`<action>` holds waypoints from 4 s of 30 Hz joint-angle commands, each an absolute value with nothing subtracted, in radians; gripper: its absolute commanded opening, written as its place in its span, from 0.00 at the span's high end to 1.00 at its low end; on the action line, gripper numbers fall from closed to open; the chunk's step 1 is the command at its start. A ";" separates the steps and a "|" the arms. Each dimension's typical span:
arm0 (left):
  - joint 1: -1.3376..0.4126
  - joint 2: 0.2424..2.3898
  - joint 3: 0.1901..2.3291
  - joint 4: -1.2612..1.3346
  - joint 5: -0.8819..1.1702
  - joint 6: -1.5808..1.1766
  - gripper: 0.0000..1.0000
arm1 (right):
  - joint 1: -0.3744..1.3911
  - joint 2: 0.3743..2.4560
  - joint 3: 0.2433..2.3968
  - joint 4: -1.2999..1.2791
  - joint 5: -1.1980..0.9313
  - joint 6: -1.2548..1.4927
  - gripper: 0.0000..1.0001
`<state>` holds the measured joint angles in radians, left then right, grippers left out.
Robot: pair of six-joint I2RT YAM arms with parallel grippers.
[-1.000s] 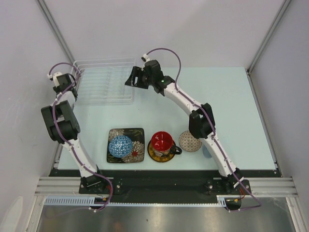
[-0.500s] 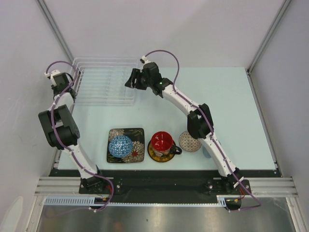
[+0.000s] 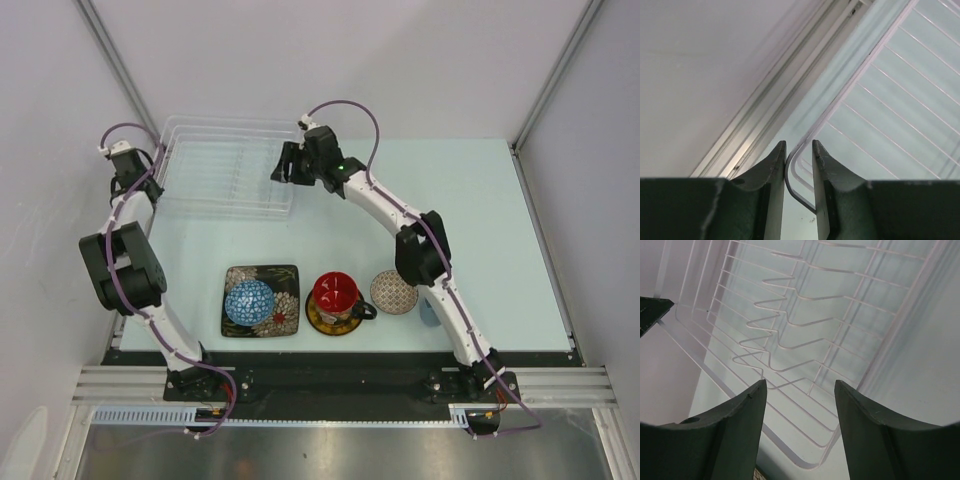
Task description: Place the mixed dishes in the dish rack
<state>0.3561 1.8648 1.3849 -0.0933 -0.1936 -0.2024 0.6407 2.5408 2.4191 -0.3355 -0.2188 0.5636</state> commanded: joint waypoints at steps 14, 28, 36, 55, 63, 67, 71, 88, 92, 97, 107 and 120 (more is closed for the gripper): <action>0.235 1.819 1.344 -0.316 0.144 0.035 0.97 | 0.540 2.193 1.826 -0.460 -0.052 0.489 0.46; 0.083 1.749 1.247 -0.520 0.342 0.193 1.00 | 0.442 1.869 1.460 -0.498 0.035 0.466 0.51; 0.058 1.704 1.232 -0.580 0.324 0.215 1.00 | 0.443 1.718 1.381 -0.584 0.074 0.457 0.51; 0.032 1.661 1.371 -0.713 0.400 0.206 0.80 | 0.342 1.650 1.382 -0.456 0.035 0.443 0.36; 0.009 1.664 1.397 -0.699 0.420 0.164 0.21 | 0.377 1.798 1.422 -0.456 0.048 0.430 0.41; 0.018 1.643 1.422 -0.690 0.365 0.170 0.19 | 0.376 1.853 1.439 -0.459 0.052 0.422 0.46; 0.060 1.641 1.430 -0.651 0.313 0.179 0.22 | 0.359 1.871 1.453 -0.471 0.067 0.425 0.62; -0.031 1.792 1.382 -0.532 0.311 0.147 0.30 | 0.302 1.862 1.488 -0.520 0.095 0.410 0.68; -0.020 1.779 1.411 -0.548 0.284 0.153 0.30 | 0.314 1.849 1.493 -0.525 0.095 0.407 0.48; 0.031 1.732 1.482 -0.597 0.272 0.161 0.30 | 0.334 1.769 1.493 -0.529 0.135 0.388 0.24; 0.089 1.510 1.396 -0.767 0.302 0.325 0.28 | 0.388 1.570 1.405 -0.745 0.190 0.345 0.00; 0.103 1.365 1.223 -0.940 0.388 0.482 0.34 | 0.525 1.382 1.121 -0.816 0.199 0.361 0.22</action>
<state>0.1032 1.3952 1.2694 -0.8734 0.3511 0.3950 0.5034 1.4727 1.1503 -0.7845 0.1772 0.3637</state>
